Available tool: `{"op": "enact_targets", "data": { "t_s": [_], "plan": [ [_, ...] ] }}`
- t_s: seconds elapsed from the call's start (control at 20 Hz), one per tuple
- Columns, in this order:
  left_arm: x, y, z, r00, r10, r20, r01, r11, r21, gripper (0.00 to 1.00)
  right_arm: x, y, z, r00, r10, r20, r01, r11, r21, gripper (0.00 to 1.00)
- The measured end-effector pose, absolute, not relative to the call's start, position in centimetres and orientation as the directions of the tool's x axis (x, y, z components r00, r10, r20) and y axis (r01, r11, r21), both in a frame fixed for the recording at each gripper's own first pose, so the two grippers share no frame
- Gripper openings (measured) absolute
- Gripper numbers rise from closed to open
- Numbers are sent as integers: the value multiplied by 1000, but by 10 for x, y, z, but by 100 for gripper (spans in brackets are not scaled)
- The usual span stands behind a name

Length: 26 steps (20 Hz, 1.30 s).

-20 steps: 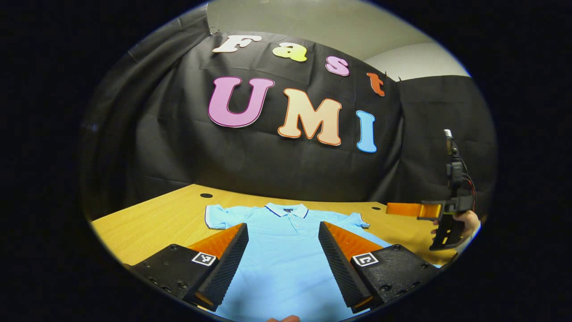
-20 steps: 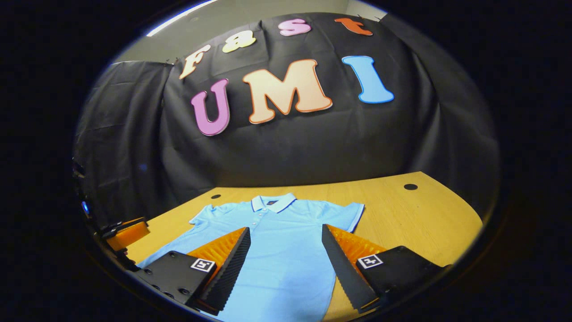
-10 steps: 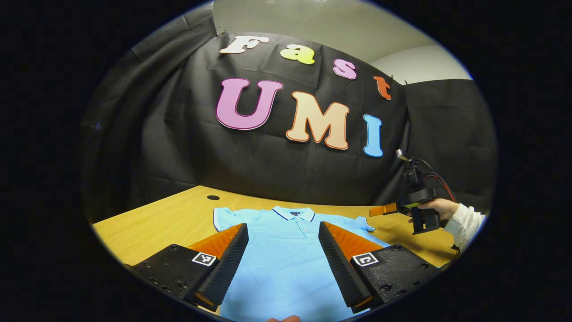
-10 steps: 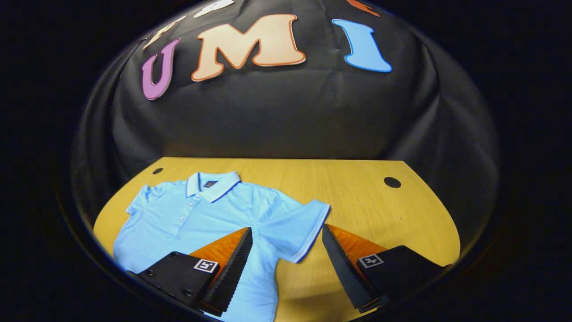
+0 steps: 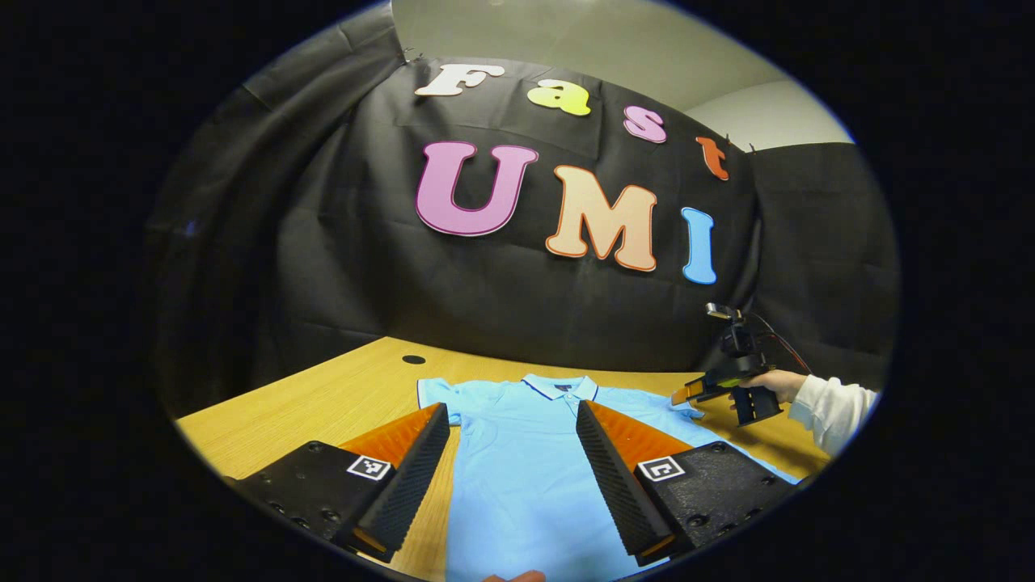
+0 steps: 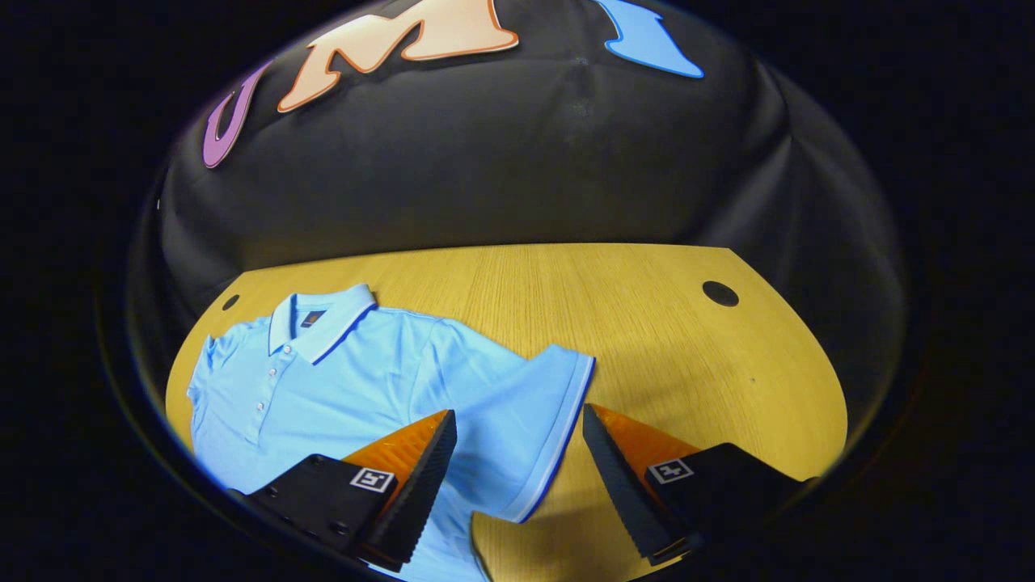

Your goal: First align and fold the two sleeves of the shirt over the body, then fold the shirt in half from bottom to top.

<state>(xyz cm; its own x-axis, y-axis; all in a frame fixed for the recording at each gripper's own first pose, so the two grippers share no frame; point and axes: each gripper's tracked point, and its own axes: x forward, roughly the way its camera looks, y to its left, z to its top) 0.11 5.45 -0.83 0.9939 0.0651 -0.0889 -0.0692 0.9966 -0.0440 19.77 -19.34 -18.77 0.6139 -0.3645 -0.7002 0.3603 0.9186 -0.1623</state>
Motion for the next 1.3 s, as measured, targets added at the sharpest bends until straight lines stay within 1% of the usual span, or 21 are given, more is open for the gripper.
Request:
{"op": "enact_targets", "data": {
  "t_s": [0.05,0.25,0.45,0.55,0.6,0.65,0.75,0.8,0.9,0.95,1.0,1.05,1.1,1.15,1.3],
  "plan": [
    [1,53,-8,995,57,-87,-61,997,-44,94,198,-193,-189,611,-363,-703,359,919,-163,94],
    [2,50,-11,994,44,-102,-50,997,-57,94,195,-190,-200,595,-347,-725,351,924,-154,94],
    [1,52,-10,994,50,-98,-55,997,-50,94,198,-188,-201,608,-335,-720,345,928,-140,97],
    [1,52,-9,994,52,-93,-57,997,-45,94,200,-186,-202,620,-322,-716,331,934,-133,89],
    [1,52,-8,995,52,-91,-56,998,-43,94,201,-184,-203,626,-313,-715,324,938,-127,79],
    [1,52,-7,995,51,-88,-54,998,-41,94,202,-182,-204,630,-306,-714,319,940,-122,74],
    [1,51,-5,995,48,-83,-52,998,-38,94,204,-178,-204,636,-291,-715,318,943,-101,54],
    [1,52,-4,996,48,-81,-51,998,-38,94,205,-176,-205,639,-284,-715,322,943,-86,34],
    [1,50,-4,996,41,-78,-44,998,-37,94,206,-174,-205,643,-279,-714,323,943,-77,10],
    [1,50,-2,996,40,-73,-43,998,-38,94,206,-175,-204,643,-282,-712,324,943,-81,11],
    [2,51,-2,997,40,-71,-43,998,-37,94,207,-171,-202,646,-281,-710,327,942,-75,2],
    [2,52,-2,997,41,-71,-43,998,-35,94,210,-167,-197,661,-271,-700,317,946,-67,3],
    [2,52,-3,997,41,-72,-44,998,-35,92,211,-164,-191,673,-271,-688,310,948,-70,3],
    [3,53,-3,996,43,-74,-45,998,-37,94,215,-159,-184,691,-262,-674,304,951,-59,4],
    [3,52,-4,996,36,-79,-41,998,-55,94,231,-129,-156,747,-187,-638,287,956,56,3]
  ]
}}
